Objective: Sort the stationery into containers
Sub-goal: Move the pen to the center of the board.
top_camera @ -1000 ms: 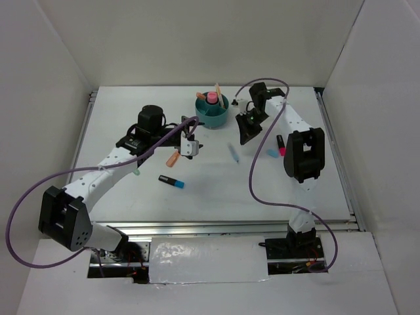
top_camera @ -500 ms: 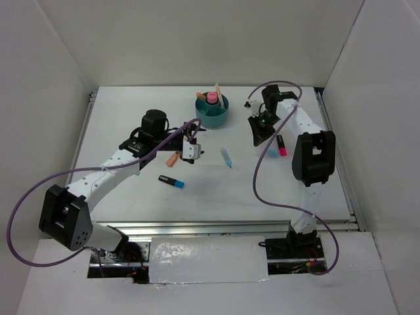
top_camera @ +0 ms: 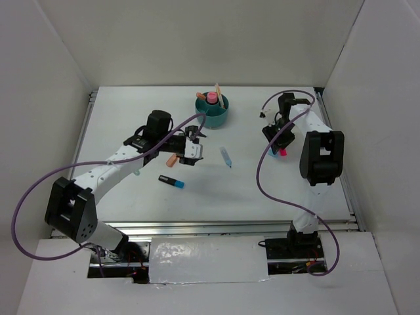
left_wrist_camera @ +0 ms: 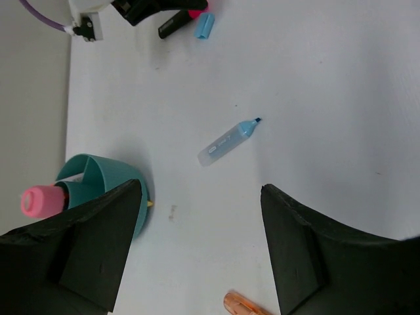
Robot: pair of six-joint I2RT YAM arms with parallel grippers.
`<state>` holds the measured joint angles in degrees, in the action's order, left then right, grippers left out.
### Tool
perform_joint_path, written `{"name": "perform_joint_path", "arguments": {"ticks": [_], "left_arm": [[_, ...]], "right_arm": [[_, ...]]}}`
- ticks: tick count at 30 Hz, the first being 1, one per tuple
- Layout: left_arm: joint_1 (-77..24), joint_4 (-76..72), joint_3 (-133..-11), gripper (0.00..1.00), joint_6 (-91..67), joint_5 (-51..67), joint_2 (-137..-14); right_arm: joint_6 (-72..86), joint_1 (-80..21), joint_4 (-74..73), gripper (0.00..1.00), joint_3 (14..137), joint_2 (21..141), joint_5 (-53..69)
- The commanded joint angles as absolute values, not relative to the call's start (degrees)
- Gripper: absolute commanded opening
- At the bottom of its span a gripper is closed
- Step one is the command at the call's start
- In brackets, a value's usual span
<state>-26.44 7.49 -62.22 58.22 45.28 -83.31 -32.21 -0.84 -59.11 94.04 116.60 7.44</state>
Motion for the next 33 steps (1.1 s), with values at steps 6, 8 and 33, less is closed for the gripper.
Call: {"name": "perform_joint_path", "arguments": {"ticks": [6, 8, 33], "left_arm": [[-25.3, 10.6, -67.3, 0.85, 56.2, 48.9, -87.0], [-25.0, 11.6, -68.1, 0.85, 56.1, 49.0, -87.5], [-25.7, 35.7, -88.6, 0.83, 74.8, 50.8, -105.4]], "right_arm": [[-42.9, -0.8, -53.6, 0.56, 94.0, 114.9, 7.1], [-45.5, -1.1, -53.3, 0.56, 94.3, 114.9, 7.7], [-51.3, -4.0, -56.0, 0.54, 96.3, 120.8, 8.1]]}}
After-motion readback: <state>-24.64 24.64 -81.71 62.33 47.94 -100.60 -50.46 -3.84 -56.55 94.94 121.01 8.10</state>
